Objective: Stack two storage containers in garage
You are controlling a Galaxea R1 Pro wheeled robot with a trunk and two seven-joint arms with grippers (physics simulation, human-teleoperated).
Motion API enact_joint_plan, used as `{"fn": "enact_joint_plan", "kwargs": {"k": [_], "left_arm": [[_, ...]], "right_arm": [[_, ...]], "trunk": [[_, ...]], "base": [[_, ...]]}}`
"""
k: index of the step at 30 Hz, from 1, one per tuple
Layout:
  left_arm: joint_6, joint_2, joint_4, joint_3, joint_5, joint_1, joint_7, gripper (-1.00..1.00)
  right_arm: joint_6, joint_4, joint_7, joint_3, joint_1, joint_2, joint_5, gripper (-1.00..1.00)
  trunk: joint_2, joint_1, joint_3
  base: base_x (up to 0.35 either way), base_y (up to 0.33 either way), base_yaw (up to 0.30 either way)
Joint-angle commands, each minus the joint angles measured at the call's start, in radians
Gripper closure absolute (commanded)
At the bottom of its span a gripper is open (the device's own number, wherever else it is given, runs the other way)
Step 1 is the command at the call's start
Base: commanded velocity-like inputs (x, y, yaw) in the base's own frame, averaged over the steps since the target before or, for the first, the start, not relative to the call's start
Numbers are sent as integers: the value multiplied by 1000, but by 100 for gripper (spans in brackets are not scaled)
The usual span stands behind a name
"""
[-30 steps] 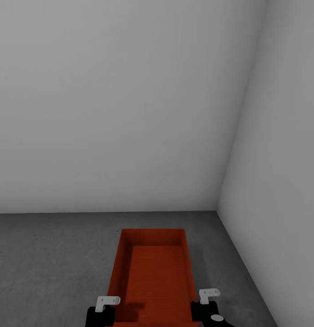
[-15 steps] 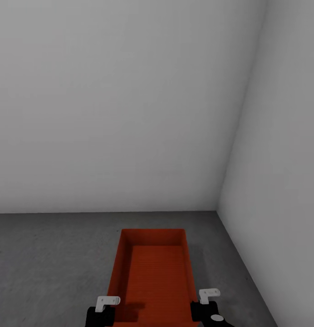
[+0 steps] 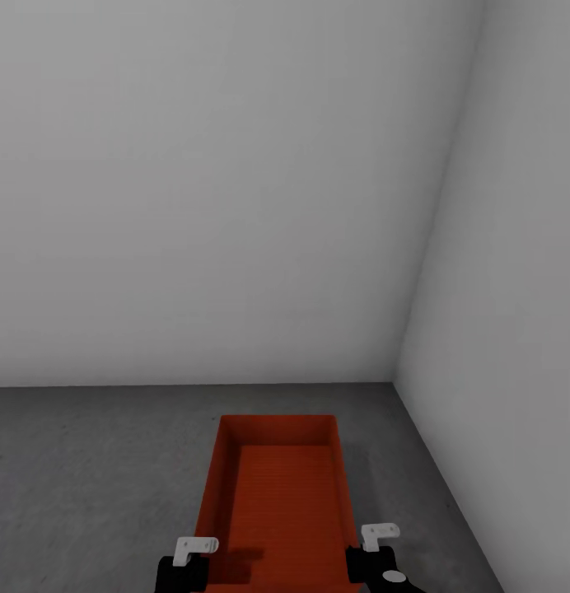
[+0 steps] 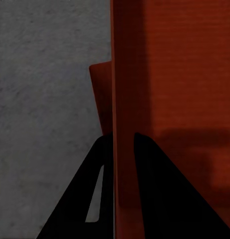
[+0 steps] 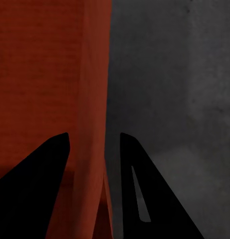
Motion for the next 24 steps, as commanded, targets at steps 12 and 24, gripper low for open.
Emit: {"fn": "enact_joint_plan", "kwargs": {"k": [12, 24], "left_arm": [[-4, 0, 0, 24, -12, -1, 13, 100], [-4, 0, 1, 24, -12, -1, 13, 100]], "right_arm": [[-3, 1, -9, -1, -1, 0, -3, 100], [-3, 1, -9, -1, -1, 0, -3, 100]], "trunk": [[-28, 15, -13], [-42, 23, -20]], "base": [[0, 0, 0], [0, 0, 0]]}}
